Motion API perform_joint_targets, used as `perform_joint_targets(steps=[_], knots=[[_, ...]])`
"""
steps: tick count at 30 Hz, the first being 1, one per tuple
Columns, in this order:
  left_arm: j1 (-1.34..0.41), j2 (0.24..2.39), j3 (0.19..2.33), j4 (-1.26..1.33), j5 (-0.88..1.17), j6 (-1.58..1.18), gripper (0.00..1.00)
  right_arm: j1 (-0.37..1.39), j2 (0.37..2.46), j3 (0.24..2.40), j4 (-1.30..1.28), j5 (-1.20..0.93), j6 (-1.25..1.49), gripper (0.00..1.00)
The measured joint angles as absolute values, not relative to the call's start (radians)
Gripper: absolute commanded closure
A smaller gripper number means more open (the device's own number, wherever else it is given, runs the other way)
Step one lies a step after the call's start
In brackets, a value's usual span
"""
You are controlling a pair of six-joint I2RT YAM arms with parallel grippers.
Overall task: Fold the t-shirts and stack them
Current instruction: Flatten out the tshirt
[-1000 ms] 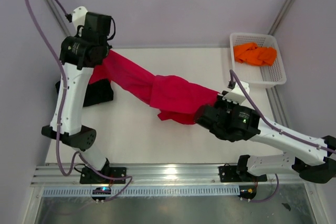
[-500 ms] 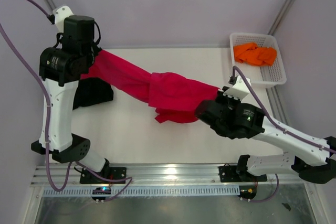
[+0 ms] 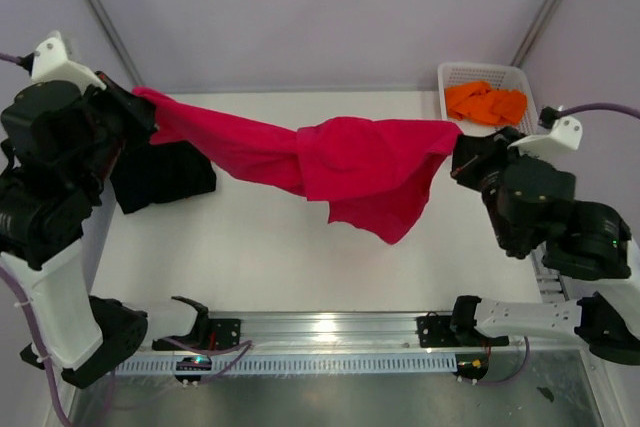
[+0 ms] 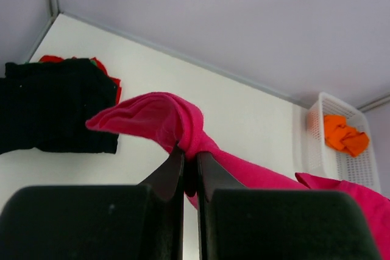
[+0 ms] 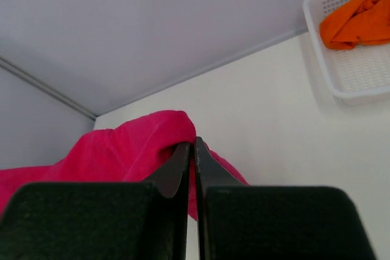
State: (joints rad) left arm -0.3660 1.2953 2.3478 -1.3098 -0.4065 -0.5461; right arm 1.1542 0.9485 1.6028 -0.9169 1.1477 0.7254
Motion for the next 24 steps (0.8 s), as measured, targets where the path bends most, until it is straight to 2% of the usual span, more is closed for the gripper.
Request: perform_joint_targets(steps=[8, 14, 19, 24], knots=[[-0.366, 1.209, 2.333, -1.262, -0.401, -0.527, 1.00, 1.154, 0.919, 1.730, -0.897, 1.077, 0.702, 0.97], [-0.366, 1.242, 2.084, -1.211, -0.525, -0.507, 1.00, 1.154, 0.976, 1.728, -0.943, 1.100, 0.718, 0.97], [-0.365, 1.444, 1.913, -1.201, -0.645, -0.513, 1.00, 1.145, 1.039, 1.698, -0.974, 1.131, 0.737, 0.97], [-0.364, 1.746, 1.856, -1.182, -0.659, -0.521, 1.00, 1.062, 1.068, 1.543, -0.928, 1.107, 0.725, 0.97]])
